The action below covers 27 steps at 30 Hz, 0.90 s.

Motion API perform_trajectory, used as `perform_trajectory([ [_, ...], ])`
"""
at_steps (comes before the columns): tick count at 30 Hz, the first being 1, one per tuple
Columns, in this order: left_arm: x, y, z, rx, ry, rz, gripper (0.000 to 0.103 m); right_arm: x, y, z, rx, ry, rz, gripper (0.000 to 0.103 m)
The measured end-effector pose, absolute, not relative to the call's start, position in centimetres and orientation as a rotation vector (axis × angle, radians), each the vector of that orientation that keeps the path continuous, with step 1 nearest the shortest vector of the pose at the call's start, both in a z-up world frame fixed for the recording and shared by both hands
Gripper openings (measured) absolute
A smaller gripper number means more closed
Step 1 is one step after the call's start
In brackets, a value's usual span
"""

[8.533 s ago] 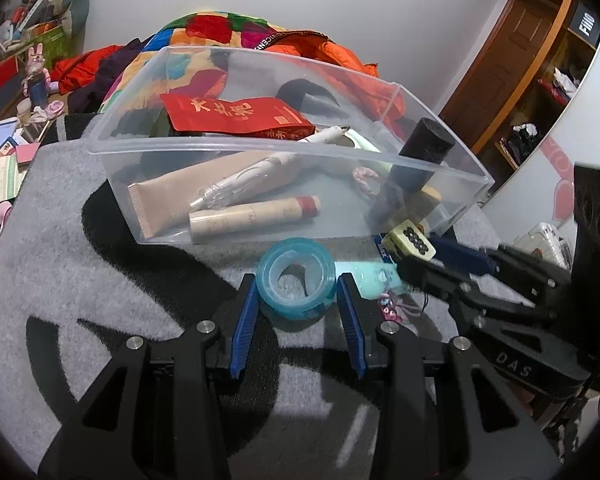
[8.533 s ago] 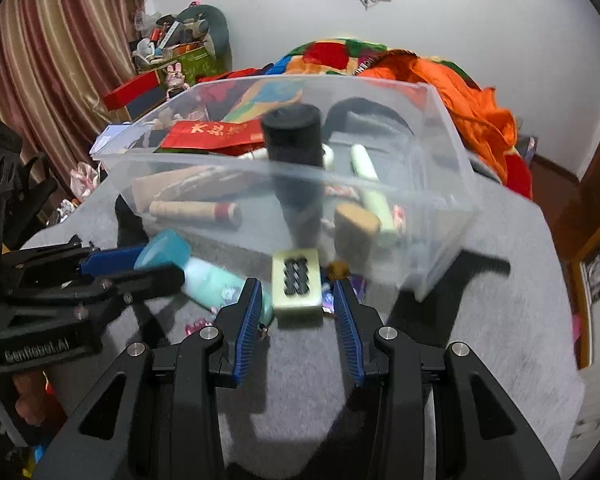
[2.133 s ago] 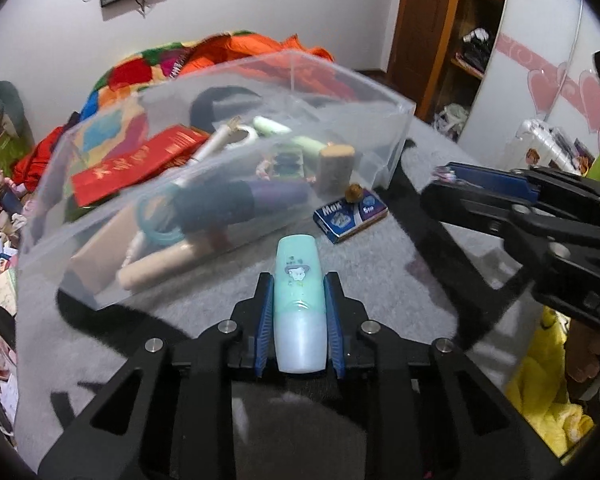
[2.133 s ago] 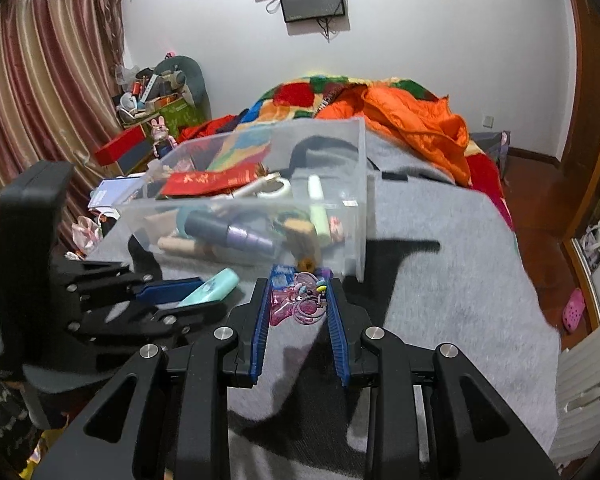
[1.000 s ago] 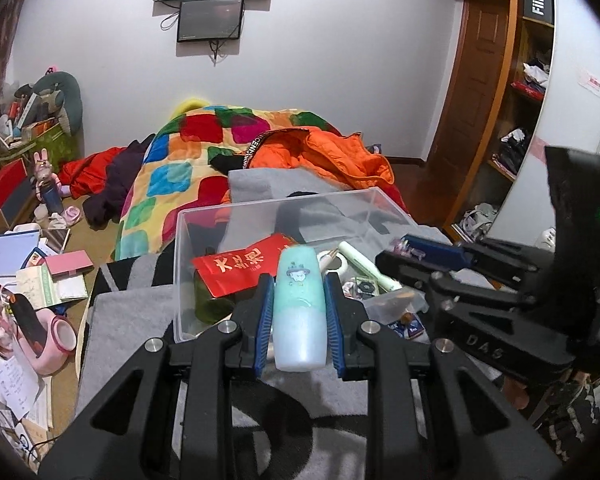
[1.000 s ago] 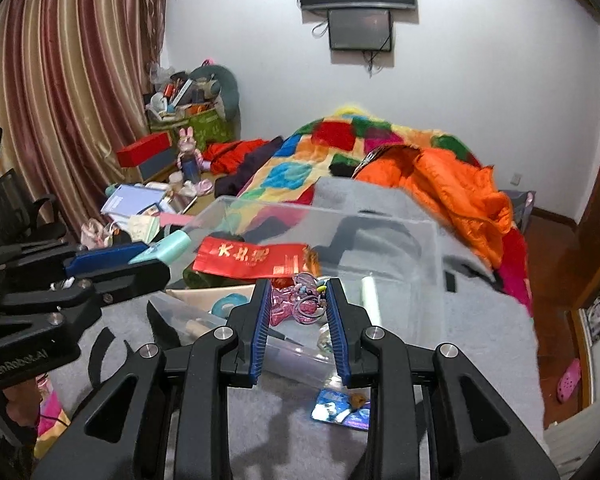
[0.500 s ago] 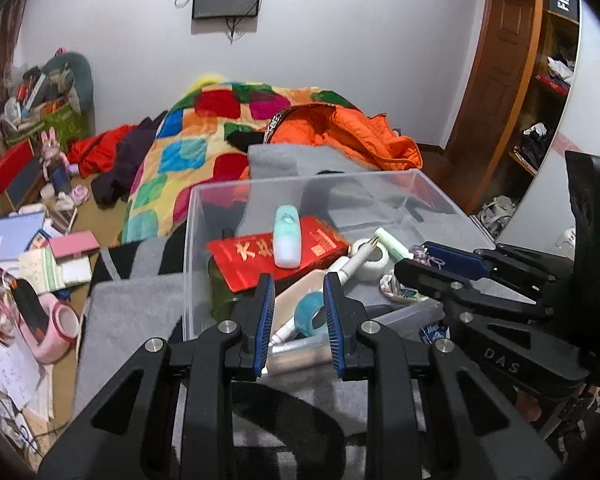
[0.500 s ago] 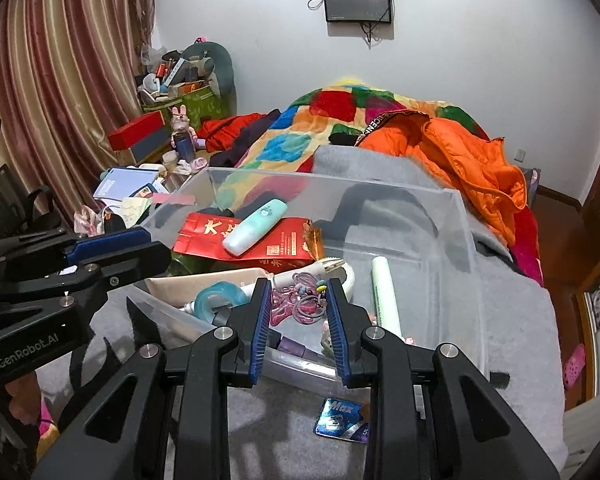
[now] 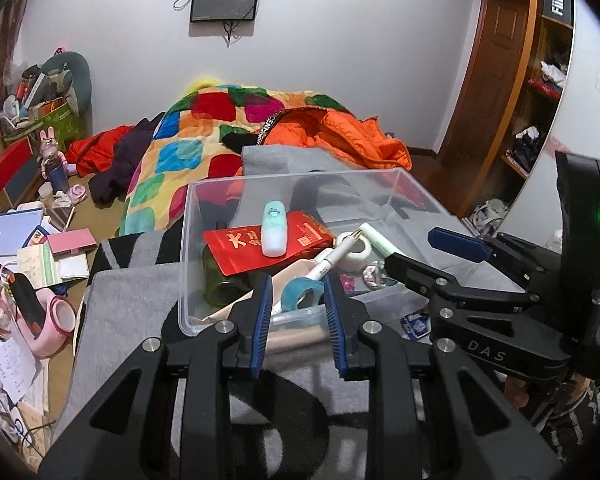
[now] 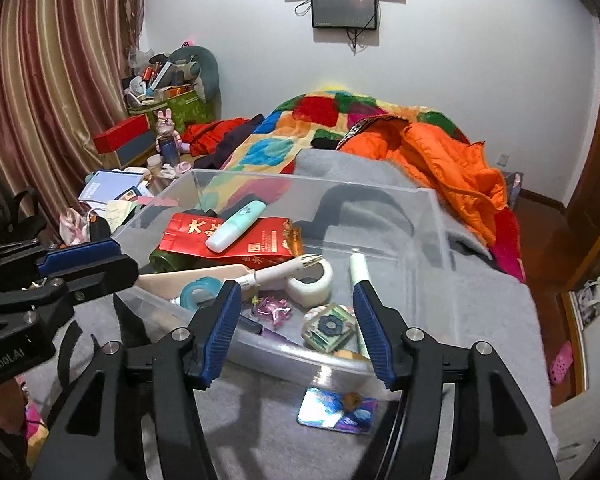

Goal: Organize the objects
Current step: 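Open the left tool to drop the mint bottle while the right drops the hair tie, then grasp the blue Max card box with the right tool while the left approaches the brown nut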

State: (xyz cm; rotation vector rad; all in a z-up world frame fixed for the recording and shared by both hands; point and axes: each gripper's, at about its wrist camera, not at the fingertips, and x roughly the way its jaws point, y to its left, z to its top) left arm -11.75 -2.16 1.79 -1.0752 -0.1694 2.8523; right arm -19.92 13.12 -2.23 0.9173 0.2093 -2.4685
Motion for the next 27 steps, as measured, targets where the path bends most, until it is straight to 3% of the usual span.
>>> perform_trajectory([
  [4, -10.4, -1.8, 2.8, -1.016, -0.158, 2.878, 0.047, -18.7, 14.5, -1.5, 0.893, 0.18, -2.494, 0.054],
  [8, -9.4, -1.4, 3.3, -0.98, -0.142, 2.892, 0.054, -17.3, 16.3, -1.3, 0.874, 0.161, -2.527, 0.054],
  [10, -9.0, -1.3, 3.3, -0.975, -0.147, 2.891, 0.064, -16.7, 17.0, -1.5, 0.876, 0.167, -2.548, 0.054],
  [20, -8.3, 0.6, 0.8, -1.037, -0.075, 2.845, 0.068, -16.6, 18.3, -5.5, 1.031, 0.153, -2.516, 0.054],
  [24, -8.4, 1.1, -0.5, -1.082, -0.04, 2.833, 0.068, -17.5, 17.9, -6.5, 1.078, 0.145, -2.481, 0.042],
  [27, -8.4, 1.4, -1.2, -1.103, -0.022, 2.827, 0.068, -18.1, 17.6, -7.0, 1.115, 0.144, -2.47, 0.041],
])
